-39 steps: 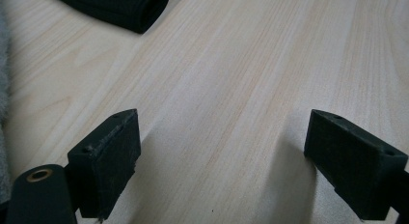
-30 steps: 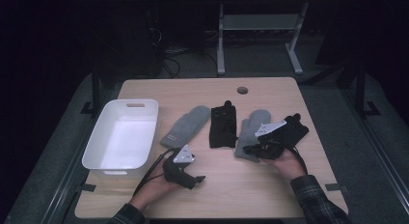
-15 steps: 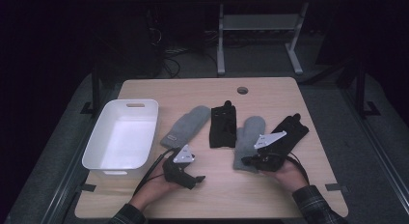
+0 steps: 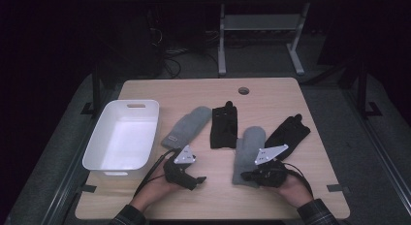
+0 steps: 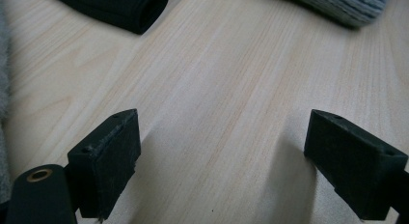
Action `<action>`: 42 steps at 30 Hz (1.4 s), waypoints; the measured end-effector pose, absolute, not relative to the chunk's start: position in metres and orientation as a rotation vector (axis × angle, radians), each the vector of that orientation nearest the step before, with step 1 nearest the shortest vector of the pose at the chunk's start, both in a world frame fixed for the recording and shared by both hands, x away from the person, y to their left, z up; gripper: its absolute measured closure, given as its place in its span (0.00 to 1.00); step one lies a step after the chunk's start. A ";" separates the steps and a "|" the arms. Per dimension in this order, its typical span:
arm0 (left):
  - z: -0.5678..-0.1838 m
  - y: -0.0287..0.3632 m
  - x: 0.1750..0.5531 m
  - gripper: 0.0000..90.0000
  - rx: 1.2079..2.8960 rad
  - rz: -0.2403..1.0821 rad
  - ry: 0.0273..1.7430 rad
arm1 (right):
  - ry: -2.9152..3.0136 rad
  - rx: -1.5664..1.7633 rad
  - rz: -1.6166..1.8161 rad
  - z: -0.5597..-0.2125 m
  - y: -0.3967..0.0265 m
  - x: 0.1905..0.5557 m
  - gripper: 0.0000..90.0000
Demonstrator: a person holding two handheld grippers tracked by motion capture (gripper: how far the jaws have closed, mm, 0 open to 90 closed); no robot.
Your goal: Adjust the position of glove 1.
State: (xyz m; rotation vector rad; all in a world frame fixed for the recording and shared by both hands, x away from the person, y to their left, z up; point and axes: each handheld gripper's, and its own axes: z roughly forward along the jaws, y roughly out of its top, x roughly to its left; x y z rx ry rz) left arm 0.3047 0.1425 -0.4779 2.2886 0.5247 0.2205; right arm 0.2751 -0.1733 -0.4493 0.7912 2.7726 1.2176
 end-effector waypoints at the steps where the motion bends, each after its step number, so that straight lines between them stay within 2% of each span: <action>1: -0.478 0.143 0.305 0.13 2.288 0.221 0.523 | 2.776 0.785 1.216 -0.449 -0.173 0.273 1.00; 11: -0.478 0.143 0.305 0.13 2.288 0.221 0.524 | 2.679 0.816 1.236 -0.436 -0.197 0.272 1.00; 15: -0.478 0.143 0.305 0.13 2.287 0.221 0.525 | 2.641 0.895 1.202 -0.441 -0.225 0.269 1.00; 20: -0.478 0.142 0.304 0.13 2.285 0.217 0.530 | 2.670 0.932 1.156 -0.451 -0.233 0.267 1.00; 31: -0.478 0.143 0.305 0.13 2.289 0.222 0.524 | 2.733 0.861 1.170 -0.453 -0.212 0.268 1.00; 42: -0.478 0.143 0.305 0.13 2.286 0.224 0.525 | 2.792 0.748 1.199 -0.452 -0.172 0.279 1.00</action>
